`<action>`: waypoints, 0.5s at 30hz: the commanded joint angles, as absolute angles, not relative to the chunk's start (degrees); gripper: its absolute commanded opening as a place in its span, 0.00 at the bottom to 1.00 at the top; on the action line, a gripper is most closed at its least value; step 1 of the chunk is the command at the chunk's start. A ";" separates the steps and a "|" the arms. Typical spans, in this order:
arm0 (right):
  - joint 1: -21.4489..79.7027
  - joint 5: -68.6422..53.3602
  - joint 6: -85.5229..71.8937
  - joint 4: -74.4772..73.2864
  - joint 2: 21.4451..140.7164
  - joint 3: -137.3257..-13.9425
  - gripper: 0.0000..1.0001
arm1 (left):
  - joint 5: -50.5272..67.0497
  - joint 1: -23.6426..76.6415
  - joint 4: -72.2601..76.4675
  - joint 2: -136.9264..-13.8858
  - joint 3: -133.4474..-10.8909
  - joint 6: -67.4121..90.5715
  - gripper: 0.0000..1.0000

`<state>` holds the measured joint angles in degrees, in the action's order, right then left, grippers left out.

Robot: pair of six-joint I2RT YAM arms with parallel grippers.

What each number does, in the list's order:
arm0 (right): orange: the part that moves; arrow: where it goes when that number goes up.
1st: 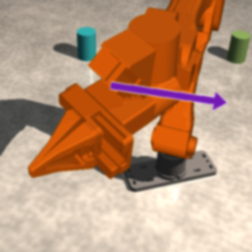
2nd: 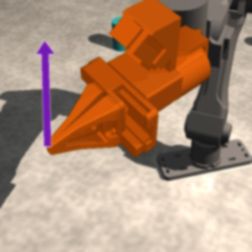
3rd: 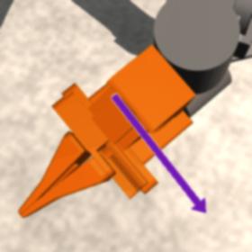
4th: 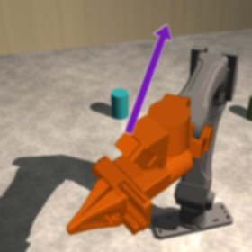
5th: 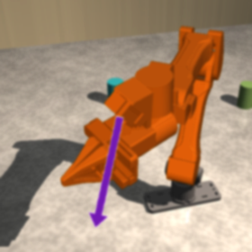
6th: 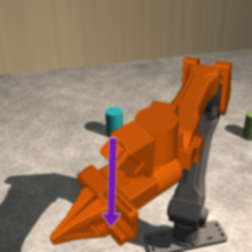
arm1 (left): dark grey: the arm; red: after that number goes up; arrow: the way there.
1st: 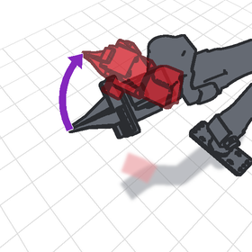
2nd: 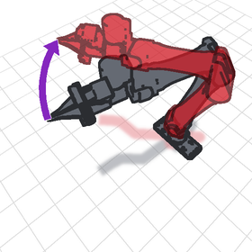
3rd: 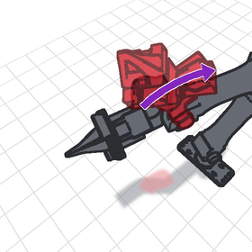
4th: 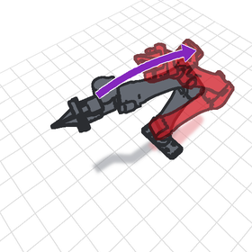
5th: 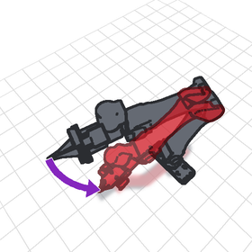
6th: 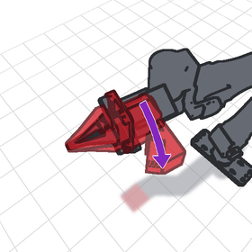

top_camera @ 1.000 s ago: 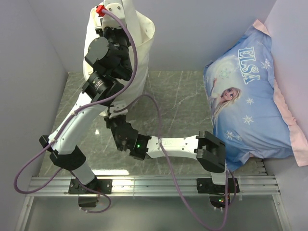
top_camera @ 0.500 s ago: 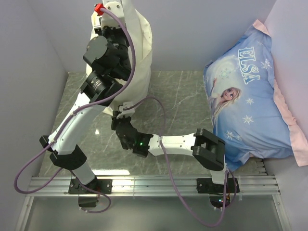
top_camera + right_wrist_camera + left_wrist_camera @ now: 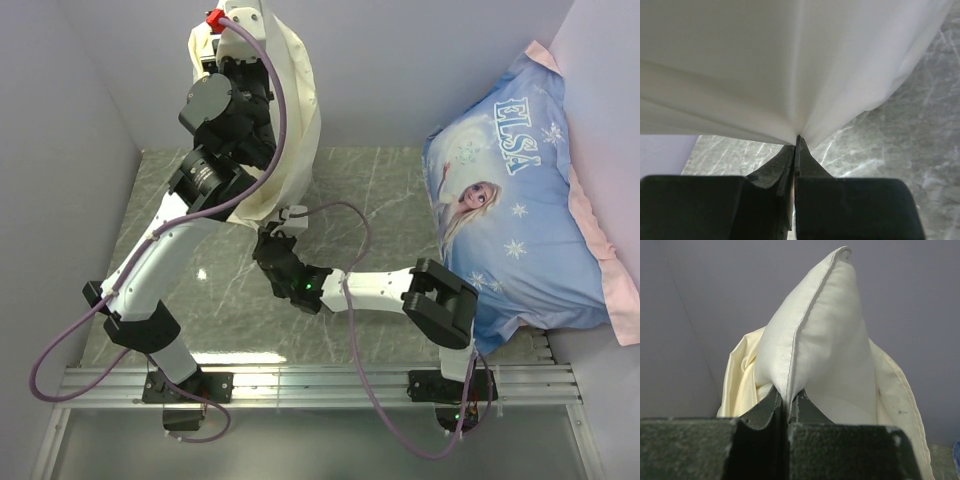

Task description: Remove the pillowcase from the pillow

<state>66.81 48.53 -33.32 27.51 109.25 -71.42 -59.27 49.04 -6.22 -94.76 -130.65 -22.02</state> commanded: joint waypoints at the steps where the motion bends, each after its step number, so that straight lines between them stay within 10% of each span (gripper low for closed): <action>1: 65.57 49.83 -34.98 10.36 110.32 -64.88 0.00 | -50.27 49.66 13.18 -87.63 -138.25 -24.35 0.00; 15: 53.09 38.75 -22.53 -4.38 74.54 -70.28 0.00 | -56.60 49.75 18.55 -88.33 -134.83 -29.62 0.01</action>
<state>57.34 39.77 -28.49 6.76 78.74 -64.36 -60.53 49.87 6.09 -94.30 -130.65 -27.77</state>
